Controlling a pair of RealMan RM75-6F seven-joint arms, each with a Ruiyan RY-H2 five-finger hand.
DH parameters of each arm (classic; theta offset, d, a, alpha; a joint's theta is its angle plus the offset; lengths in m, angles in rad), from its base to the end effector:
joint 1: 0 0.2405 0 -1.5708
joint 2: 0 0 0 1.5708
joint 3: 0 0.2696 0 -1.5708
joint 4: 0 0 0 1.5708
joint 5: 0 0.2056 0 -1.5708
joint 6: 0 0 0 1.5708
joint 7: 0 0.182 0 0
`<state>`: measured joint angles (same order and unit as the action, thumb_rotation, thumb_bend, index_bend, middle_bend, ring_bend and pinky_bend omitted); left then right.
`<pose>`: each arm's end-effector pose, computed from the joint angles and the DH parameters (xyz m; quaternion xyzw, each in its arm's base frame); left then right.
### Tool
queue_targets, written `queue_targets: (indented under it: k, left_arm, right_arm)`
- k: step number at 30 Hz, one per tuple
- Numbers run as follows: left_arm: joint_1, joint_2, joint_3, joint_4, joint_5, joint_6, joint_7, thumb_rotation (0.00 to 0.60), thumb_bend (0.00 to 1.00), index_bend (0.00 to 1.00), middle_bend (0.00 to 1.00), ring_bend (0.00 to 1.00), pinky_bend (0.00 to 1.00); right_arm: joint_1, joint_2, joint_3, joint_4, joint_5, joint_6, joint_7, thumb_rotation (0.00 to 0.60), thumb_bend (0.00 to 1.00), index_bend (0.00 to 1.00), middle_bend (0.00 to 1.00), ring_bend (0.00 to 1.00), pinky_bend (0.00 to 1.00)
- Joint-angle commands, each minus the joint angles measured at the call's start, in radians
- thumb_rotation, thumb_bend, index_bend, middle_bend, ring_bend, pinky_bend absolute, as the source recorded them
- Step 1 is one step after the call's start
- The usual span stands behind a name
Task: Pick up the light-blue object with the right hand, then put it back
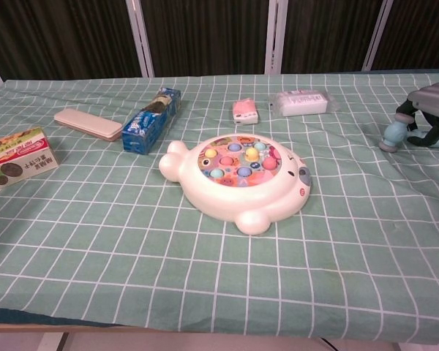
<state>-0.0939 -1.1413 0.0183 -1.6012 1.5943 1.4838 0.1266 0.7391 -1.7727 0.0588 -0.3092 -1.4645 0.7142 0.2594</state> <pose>-0.3105 0.2072 0.1441 -0.6579 -0.3464 -0.3544 0.5670 -0.3386 -0.4761 0.0366 0.7339 -0.3114 0.1927 0.5721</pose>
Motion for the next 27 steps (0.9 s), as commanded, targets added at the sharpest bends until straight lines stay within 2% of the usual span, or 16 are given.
queue_targets:
  k: [1, 8, 18, 23, 26, 27]
  left_arm:
    - [0.0, 0.0, 0.0, 0.0, 0.001, 0.0, 0.0, 0.6, 0.4, 0.0, 0.0, 0.0, 0.1]
    - [0.0, 0.0, 0.001, 0.0, 0.002, 0.0, 0.002, 0.6, 0.4, 0.0, 0.0, 0.0, 0.1]
    - [0.0, 0.002, 0.001, 0.0, 0.002, 0.002, -0.003, 0.6, 0.4, 0.0, 0.0, 0.0, 0.1]
    - [0.0, 0.006, 0.003, -0.001, 0.009, 0.004, -0.017, 0.6, 0.41, 0.0, 0.0, 0.0, 0.1]
    - [0.0, 0.011, 0.005, 0.0, 0.014, 0.006, -0.031, 0.6, 0.41, 0.0, 0.0, 0.0, 0.1]
    - [0.0, 0.013, 0.005, 0.001, 0.016, 0.008, -0.039, 0.6, 0.41, 0.0, 0.0, 0.0, 0.1]
  right_arm:
    - [-0.002, -0.005, 0.002, 0.004, 0.002, 0.0, 0.0, 0.6, 0.55, 0.93, 0.69, 0.76, 0.81]
    - [-0.01, -0.016, 0.007, 0.022, 0.004, 0.031, -0.006, 0.6, 0.5, 1.0, 0.76, 0.85, 0.92]
    - [-0.012, 0.024, 0.017, -0.02, -0.004, 0.126, 0.036, 0.6, 0.51, 1.0, 0.78, 0.87, 0.93]
    - [0.005, 0.107, 0.041, -0.161, -0.012, 0.241, 0.018, 0.6, 0.51, 1.0, 0.78, 0.87, 0.93]
    - [0.02, 0.189, 0.054, -0.349, -0.033, 0.319, -0.053, 0.6, 0.51, 1.0, 0.78, 0.87, 0.93]
    - [0.028, 0.227, 0.06, -0.446, -0.041, 0.342, -0.112, 0.6, 0.51, 1.0, 0.78, 0.87, 0.93]
